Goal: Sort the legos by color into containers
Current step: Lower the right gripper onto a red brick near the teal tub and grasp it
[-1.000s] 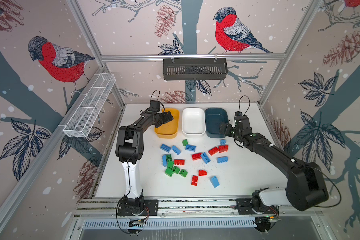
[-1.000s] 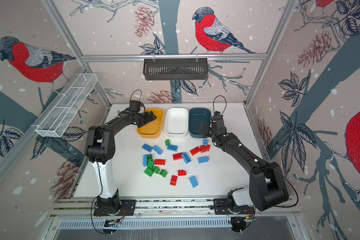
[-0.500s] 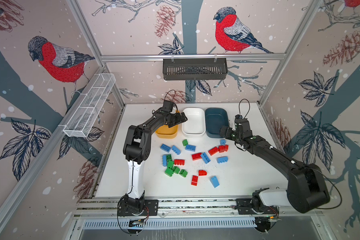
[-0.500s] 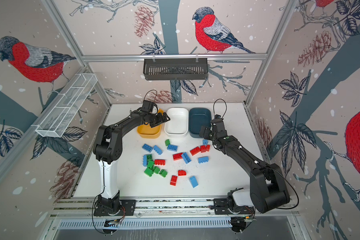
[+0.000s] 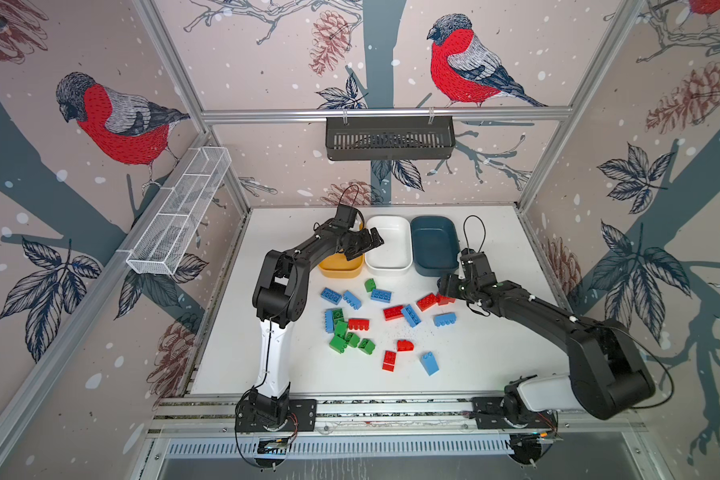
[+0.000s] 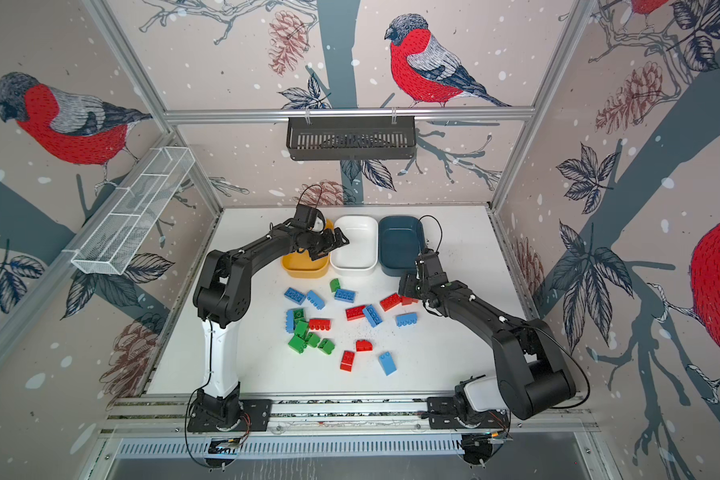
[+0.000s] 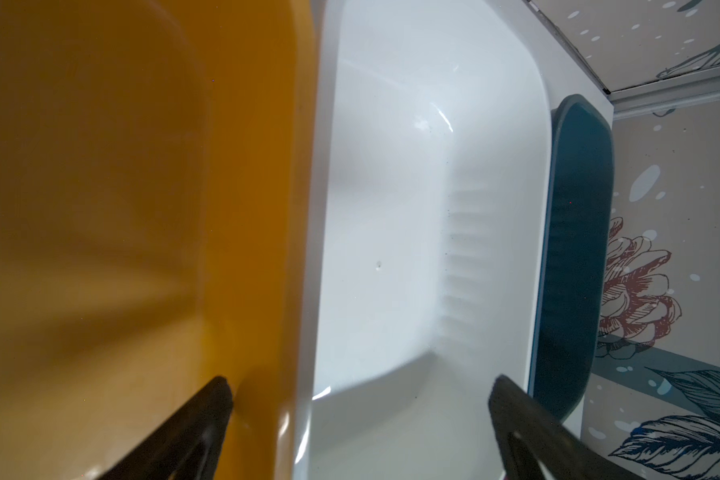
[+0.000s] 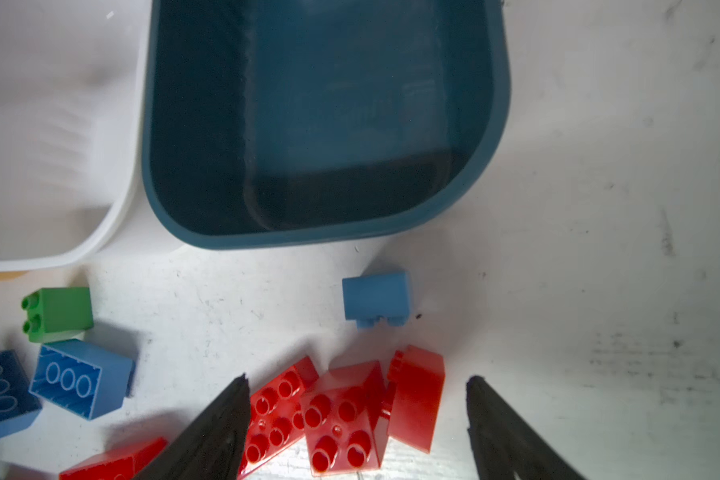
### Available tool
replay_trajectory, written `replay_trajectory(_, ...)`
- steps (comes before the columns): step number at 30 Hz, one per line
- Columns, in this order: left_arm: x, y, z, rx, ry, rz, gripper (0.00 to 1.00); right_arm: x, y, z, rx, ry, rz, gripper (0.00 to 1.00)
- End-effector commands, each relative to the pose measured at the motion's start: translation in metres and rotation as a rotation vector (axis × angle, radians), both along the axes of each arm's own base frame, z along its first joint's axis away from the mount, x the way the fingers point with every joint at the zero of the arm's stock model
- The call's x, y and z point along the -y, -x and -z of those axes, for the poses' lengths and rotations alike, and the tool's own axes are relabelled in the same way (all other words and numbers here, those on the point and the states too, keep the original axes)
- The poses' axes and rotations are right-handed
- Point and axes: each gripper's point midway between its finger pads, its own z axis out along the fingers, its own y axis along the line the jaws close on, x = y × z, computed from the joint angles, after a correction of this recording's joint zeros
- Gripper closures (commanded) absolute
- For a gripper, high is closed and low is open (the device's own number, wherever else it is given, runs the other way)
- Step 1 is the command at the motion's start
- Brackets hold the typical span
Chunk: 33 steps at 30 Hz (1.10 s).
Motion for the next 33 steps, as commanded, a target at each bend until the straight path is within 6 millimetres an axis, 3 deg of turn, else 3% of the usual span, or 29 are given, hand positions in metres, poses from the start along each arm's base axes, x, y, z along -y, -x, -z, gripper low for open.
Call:
replay_trajectory(1,0.004,-0.009,-0.019,0.047,0.071,-0.052,0.03,-0.008,0.011,0.009,-0.037,0.017,-0.058,0.28)
replay_trajectory(10,-0.017,-0.006,-0.031,0.093,0.015,-0.13,0.03,-0.007,0.012,0.022,-0.057,0.098,-0.079,0.51)
replay_trajectory(25,-0.035,0.005,-0.039,0.134,-0.065,-0.148,0.03,-0.01,0.009,0.034,-0.089,0.208,-0.092,0.61)
replay_trajectory(29,-0.042,0.007,-0.052,0.175,-0.091,-0.169,0.03,-0.01,0.006,0.014,-0.037,0.203,-0.083,0.74)
replay_trajectory(33,-0.053,0.011,-0.076,0.264,-0.136,-0.208,0.03,-0.015,-0.001,-0.032,0.097,0.161,-0.1,0.74)
